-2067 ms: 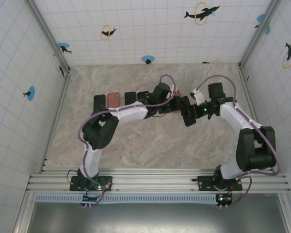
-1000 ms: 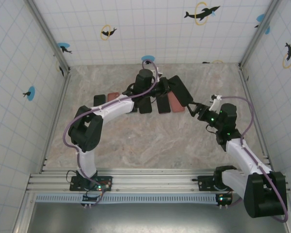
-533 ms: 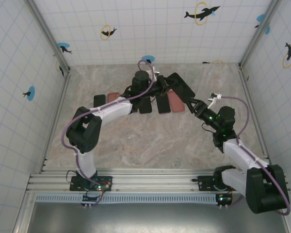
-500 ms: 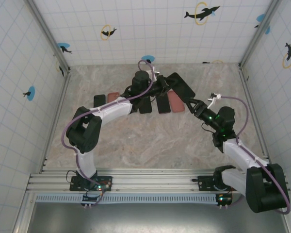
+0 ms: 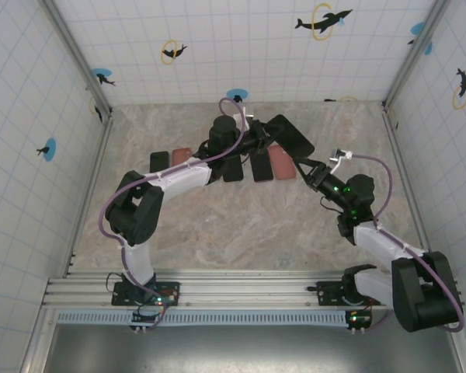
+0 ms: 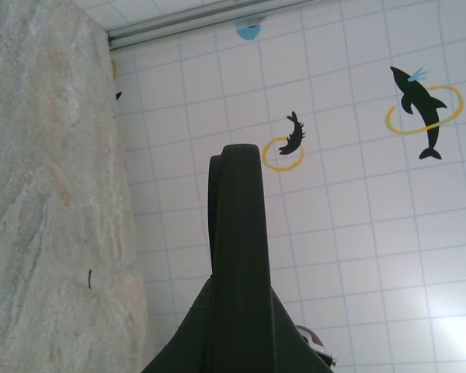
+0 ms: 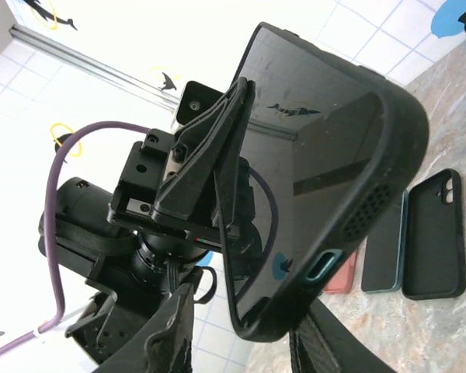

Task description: Take the phone out of the phone case

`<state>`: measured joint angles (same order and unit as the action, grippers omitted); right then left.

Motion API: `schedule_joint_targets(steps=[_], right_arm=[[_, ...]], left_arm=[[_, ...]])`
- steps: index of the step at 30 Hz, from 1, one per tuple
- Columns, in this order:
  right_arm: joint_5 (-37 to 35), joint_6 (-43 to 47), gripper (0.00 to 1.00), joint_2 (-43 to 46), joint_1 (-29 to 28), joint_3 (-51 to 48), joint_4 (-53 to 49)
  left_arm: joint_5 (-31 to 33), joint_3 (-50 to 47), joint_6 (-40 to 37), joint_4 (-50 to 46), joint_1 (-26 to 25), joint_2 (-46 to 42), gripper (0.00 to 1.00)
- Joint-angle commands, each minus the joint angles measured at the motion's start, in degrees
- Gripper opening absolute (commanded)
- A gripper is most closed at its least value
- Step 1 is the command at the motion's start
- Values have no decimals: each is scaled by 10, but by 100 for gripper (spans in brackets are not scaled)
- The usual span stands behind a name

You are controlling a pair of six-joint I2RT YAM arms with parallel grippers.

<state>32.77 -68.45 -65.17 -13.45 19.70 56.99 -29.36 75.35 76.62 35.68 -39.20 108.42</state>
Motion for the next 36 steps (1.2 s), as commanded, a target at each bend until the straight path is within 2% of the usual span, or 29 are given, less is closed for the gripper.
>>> schedule_joint_targets(steps=[1, 18, 24, 31, 36], right_arm=[[2, -13, 31, -10, -3, -3, 55], [15, 1, 11, -23, -2, 2, 59], [40, 49, 8, -34, 3, 7, 42], [85, 173, 4, -43, 12, 23, -15], [121, 177, 2, -75, 23, 13, 44]], left_arm=[[-8, 1, 18, 60, 5, -33, 11], [-9, -12, 49, 90, 5, -43, 11], [-18, -17, 79, 119, 5, -51, 10], [-43, -20, 106, 156, 5, -62, 9], [-62, -21, 99, 177, 4, -78, 8]])
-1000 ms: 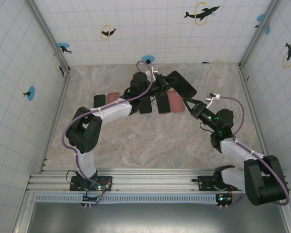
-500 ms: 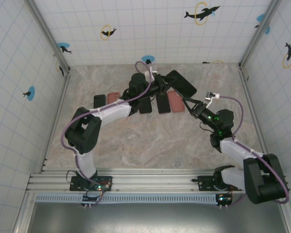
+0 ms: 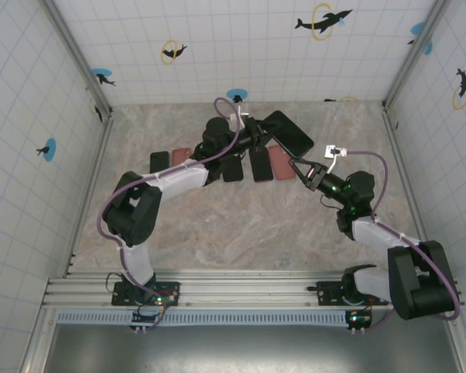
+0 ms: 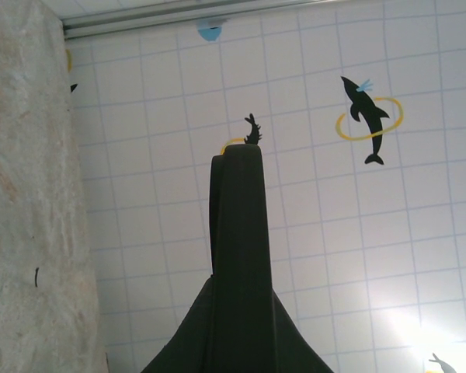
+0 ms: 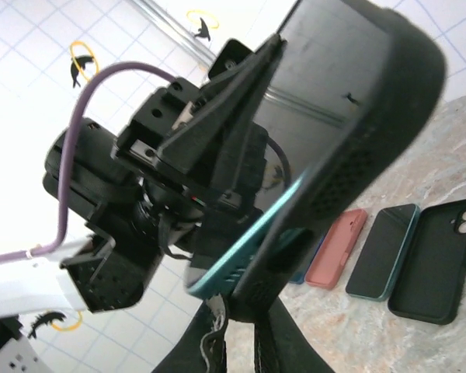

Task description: Take the phone out of the phone case

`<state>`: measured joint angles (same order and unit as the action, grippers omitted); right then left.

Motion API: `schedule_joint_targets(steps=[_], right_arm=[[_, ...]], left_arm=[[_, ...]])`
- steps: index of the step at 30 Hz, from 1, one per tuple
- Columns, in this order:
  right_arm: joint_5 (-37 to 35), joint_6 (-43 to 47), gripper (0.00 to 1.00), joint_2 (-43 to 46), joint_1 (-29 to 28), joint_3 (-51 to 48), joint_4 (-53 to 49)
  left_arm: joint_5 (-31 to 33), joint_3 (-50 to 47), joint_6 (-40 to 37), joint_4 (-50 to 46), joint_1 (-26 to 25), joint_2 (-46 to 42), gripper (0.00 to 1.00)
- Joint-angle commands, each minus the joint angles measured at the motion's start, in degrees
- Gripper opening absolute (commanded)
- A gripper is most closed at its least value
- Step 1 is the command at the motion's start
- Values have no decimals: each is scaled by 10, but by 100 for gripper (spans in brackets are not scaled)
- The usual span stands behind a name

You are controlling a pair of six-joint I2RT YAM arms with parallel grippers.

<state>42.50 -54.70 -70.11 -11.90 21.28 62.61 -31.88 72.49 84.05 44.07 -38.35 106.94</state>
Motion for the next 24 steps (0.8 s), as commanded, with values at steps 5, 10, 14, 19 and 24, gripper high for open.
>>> schedule_joint_targets(steps=[5, 10, 14, 19, 24], right_arm=[[33, 62, 0, -38, 13, 16, -18], [45, 149, 13, -15, 15, 52, -104], [64, 265, 39, 16, 24, 82, -222], [126, 430, 50, 38, 39, 126, -391], [142, 584, 51, 46, 45, 168, -516]], left_arm=[[-55, 15, -11, 50, -5, -82, 7], [-64, 16, -121, -49, 1, -108, 7], [-91, 22, -229, -109, 16, -120, 6], [-161, 32, -348, -157, 36, -118, 6], [-206, 43, -526, -263, 51, -128, 2]])
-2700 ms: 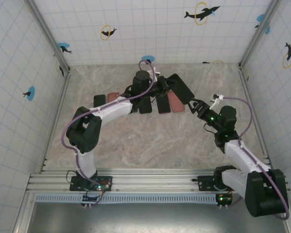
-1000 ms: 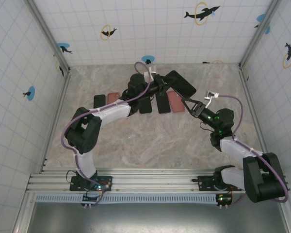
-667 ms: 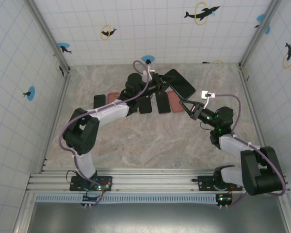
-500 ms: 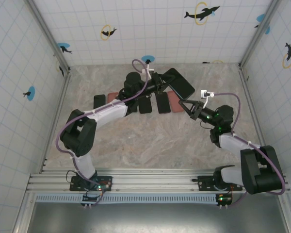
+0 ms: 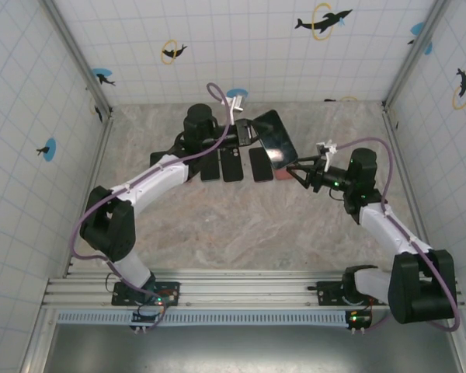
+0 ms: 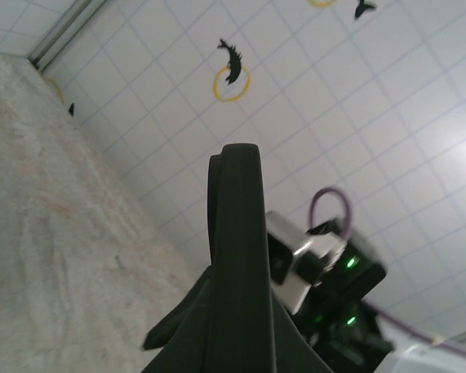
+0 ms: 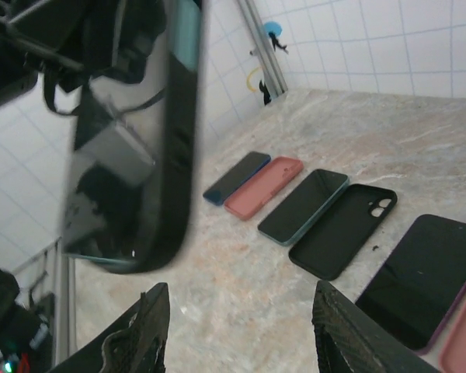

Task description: Take the phone out of the phone case

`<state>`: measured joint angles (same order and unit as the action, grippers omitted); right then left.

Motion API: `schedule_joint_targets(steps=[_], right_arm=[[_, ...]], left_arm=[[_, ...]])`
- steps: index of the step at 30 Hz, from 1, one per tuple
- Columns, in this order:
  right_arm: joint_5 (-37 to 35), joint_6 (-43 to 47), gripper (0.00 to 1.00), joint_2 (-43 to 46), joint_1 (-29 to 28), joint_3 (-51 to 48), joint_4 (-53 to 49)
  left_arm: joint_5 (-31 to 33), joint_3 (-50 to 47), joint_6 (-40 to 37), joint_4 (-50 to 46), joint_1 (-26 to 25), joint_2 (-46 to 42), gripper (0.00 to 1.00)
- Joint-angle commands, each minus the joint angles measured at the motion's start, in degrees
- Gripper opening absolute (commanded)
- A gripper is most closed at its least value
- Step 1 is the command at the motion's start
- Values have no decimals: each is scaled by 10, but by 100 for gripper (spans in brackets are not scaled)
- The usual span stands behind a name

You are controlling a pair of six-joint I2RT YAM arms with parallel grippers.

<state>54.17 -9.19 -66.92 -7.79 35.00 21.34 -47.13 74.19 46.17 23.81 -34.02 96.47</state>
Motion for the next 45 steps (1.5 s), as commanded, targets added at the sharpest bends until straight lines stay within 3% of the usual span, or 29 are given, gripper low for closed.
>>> schedule_joint_targets(steps=[1, 7, 11, 17, 31, 45], right_arm=[[31, 144, 50, 14, 3, 37, -113], [79, 261, 44, -29, -3, 94, -240], [63, 366, 41, -52, -26, 126, -325], [71, 406, 38, -75, -60, 146, -317], [87, 434, 25, -102, -90, 168, -318], [82, 442, 22, -110, -96, 180, -329]], left_arm=[[-57, 24, -177, -76, 11, -29, 2], [-115, 11, -281, -91, 24, -55, 3], [-118, 0, -362, -127, 25, -76, 3], [-130, -14, -422, -160, 25, -90, 3], [-146, -15, -438, -186, 25, -92, 2], [-162, -7, -432, -191, 25, -82, 1]])
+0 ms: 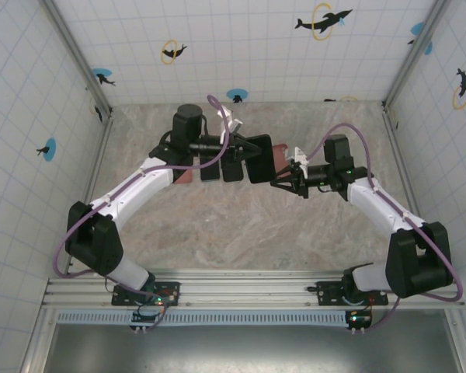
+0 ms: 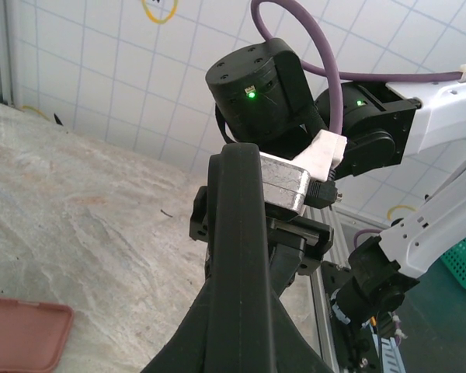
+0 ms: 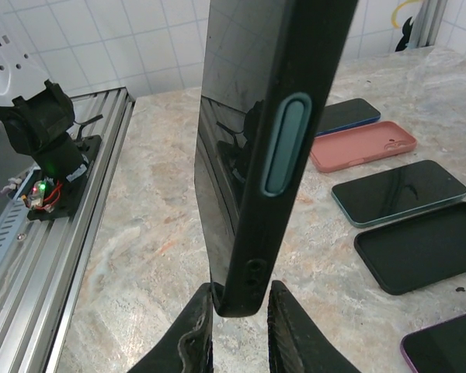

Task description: Take the phone out of the phone case

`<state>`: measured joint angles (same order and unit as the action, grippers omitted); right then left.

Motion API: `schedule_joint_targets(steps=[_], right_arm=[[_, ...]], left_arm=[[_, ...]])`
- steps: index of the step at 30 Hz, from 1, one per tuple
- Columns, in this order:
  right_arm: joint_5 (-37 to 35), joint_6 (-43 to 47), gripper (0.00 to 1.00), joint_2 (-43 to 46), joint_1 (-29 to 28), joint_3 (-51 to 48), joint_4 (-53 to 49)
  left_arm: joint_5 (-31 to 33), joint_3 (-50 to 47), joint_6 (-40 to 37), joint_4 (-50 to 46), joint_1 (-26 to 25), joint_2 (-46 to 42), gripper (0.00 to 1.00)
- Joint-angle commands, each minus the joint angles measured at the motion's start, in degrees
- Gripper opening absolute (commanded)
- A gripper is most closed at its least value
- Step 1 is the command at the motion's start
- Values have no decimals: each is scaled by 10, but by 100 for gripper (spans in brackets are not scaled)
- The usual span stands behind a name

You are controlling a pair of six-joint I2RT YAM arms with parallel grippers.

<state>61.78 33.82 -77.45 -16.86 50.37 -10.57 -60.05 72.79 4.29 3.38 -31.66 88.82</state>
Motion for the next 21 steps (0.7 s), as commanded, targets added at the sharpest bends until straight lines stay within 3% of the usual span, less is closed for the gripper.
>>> schedule_joint_targets(steps=[1, 13, 21], right_arm=[[5, 12, 22, -4, -5, 26, -9], [-15, 47, 22, -13, -13, 48, -52], [-42, 103, 17, -33, -21, 76, -130]], left_arm=[[-34, 6, -13, 12, 1, -4, 1], [-41, 9, -21, -3, 1, -2, 0], [-40, 14, -36, -27, 2, -5, 0]])
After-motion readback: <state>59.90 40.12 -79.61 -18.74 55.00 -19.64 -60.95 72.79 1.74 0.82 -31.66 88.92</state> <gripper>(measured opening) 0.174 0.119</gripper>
